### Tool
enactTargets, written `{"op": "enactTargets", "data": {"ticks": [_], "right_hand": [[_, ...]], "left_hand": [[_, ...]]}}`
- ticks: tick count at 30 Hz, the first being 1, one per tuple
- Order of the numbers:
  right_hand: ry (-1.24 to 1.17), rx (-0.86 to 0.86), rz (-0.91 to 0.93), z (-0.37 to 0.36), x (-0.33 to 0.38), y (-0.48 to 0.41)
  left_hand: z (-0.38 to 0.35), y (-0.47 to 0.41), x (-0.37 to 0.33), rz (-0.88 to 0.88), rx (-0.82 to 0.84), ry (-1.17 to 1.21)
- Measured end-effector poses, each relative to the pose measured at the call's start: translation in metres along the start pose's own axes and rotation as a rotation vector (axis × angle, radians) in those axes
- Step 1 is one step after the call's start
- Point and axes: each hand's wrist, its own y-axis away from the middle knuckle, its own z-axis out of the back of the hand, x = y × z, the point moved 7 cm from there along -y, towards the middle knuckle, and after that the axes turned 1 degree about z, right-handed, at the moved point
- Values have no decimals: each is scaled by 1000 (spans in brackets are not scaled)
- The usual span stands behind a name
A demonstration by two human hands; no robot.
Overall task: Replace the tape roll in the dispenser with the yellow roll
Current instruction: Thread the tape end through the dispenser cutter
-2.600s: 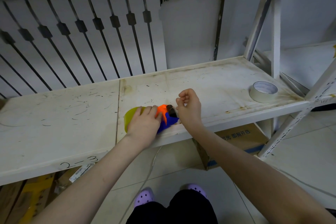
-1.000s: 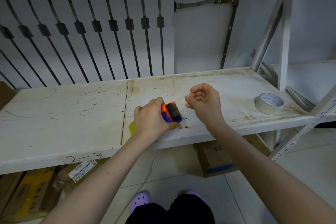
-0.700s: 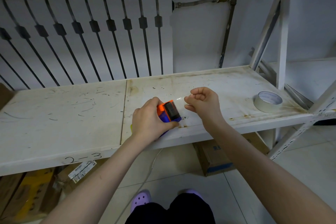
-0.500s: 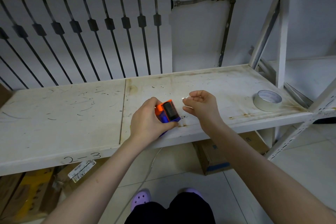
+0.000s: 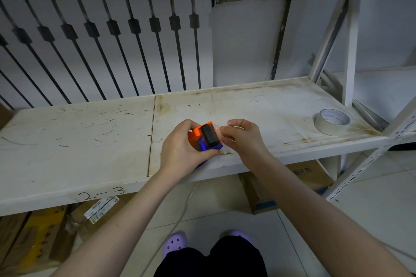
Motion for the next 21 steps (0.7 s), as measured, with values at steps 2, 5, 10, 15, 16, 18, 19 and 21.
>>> {"op": "enactTargets", "data": {"ticks": [2,5,10,15,16,18,19,21], "right_hand": [[37,1,-7,-2,-3,-2],[44,21,-31,-6,-10,-4],[-76,112,-138,-19,-28,-6],[-113,185,-152,-26,-28,-2],[-98,181,-154,-27,-28,-2],[-52,169,-161,-28,-29,-3],[-30,164,-162,-28,-28,-3],[4,154,-164,-27,-26,-5]], "left_hand": [[2,1,0,2,-1,20],[4,1,2,6,-6,45],[4,-2,9,32,-19,139],[3,-2,14,39,-7,221],[3,-2,14,39,-5,234],[3,-2,15,43,-2,259],[3,-2,15,47,-1,269],[2,-1,16,50,-5,286]]}}
